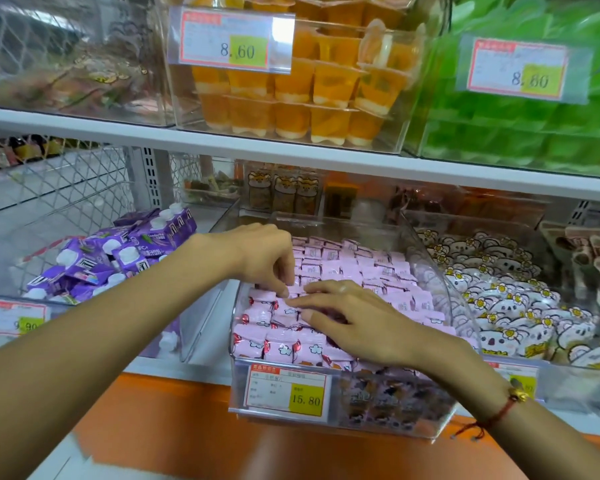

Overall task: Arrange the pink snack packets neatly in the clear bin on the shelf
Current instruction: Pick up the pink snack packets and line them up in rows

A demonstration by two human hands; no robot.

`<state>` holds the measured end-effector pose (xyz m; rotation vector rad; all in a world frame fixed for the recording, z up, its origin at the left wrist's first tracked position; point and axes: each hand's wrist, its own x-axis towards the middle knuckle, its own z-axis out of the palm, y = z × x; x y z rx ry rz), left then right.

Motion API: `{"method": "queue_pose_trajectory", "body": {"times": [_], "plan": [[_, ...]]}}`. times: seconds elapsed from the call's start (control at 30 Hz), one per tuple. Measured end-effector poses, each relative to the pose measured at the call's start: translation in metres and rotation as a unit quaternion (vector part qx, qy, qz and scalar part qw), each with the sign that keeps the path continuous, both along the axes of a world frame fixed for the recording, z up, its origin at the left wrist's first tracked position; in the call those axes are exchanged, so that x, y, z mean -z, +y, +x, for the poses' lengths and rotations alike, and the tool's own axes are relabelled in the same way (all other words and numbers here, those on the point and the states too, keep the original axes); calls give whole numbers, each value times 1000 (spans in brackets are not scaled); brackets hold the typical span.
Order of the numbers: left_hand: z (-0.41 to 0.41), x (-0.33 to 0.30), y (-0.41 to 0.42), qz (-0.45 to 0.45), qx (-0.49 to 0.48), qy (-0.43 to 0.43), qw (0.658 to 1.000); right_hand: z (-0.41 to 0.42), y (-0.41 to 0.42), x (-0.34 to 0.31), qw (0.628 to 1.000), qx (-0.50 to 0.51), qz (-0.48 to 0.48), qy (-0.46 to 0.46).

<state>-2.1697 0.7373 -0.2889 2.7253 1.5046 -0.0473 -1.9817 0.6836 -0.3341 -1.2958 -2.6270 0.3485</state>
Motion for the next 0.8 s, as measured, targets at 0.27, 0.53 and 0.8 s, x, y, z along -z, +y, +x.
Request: {"method": "queue_pose_trajectory", "body": {"times": [0.27,0.53,0.8], "plan": [[2,11,-9,51,-28,-15,998,0,1,-2,999,-5,-34,9],[6,30,-32,142,-79,-206,965,-2,2,-3,999,-3,-37,18],[3,23,-53,181,-148,-611,756,-3,0,-3,993,4,-54,104]]}}
